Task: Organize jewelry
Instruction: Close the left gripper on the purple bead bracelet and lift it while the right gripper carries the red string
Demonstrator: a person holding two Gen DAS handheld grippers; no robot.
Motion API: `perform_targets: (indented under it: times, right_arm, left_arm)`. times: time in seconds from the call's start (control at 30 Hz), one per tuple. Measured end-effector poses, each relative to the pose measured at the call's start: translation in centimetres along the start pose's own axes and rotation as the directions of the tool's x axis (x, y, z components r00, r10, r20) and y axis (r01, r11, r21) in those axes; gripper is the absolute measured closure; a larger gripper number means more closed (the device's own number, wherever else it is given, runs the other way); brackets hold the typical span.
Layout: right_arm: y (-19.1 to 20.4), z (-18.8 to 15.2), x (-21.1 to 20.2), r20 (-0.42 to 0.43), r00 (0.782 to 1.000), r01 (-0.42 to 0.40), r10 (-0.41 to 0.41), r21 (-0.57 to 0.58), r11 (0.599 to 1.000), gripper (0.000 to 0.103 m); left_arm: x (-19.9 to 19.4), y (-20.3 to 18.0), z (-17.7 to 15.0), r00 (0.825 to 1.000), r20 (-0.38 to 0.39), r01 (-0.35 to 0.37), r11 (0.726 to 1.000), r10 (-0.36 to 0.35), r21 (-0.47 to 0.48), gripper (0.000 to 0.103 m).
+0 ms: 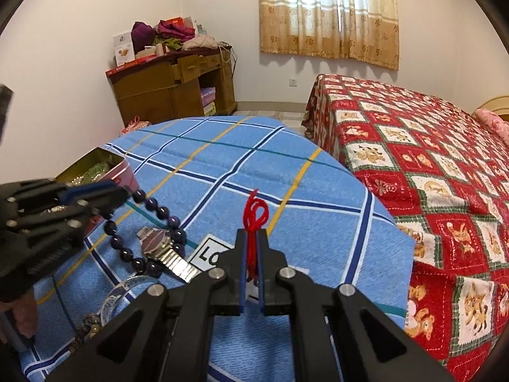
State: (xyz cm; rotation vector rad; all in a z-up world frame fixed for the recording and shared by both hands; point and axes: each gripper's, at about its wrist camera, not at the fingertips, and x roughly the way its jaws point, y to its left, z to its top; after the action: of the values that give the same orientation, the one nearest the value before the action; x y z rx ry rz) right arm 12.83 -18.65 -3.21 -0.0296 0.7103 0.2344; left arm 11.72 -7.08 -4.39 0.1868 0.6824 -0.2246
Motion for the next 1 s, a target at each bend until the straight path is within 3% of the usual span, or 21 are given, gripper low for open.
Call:
perform_targets:
  times: [0.2, 0.67, 1.0]
  right_arm:
    - [0.0, 0.0, -0.1, 0.009, 1.0, -0.003, 0.003, -0.001, 1.0, 0.095]
    - [0.1, 0.0, -0.1, 0.01, 1.0, -0.004, 0.004, 0.0, 1.0, 0.095]
    - [0.1, 0.0, -0.1, 0.012, 1.0, -0.004, 0.004, 0.001, 1.0, 0.095]
  left_arm:
    - [-3.1, -0.6, 1.0, 0.997, 0.057, 0.059, 0.998, -0.058, -0.009, 0.09]
    - [-7.9, 1.4, 3.3, 0.98, 0.165, 0.12, 0.99, -0.107, -0.069, 0.09]
    - [-7.9, 1.4, 3.4, 0.98, 0.162, 0.127, 0.99, -0.116, -0.059, 0.09]
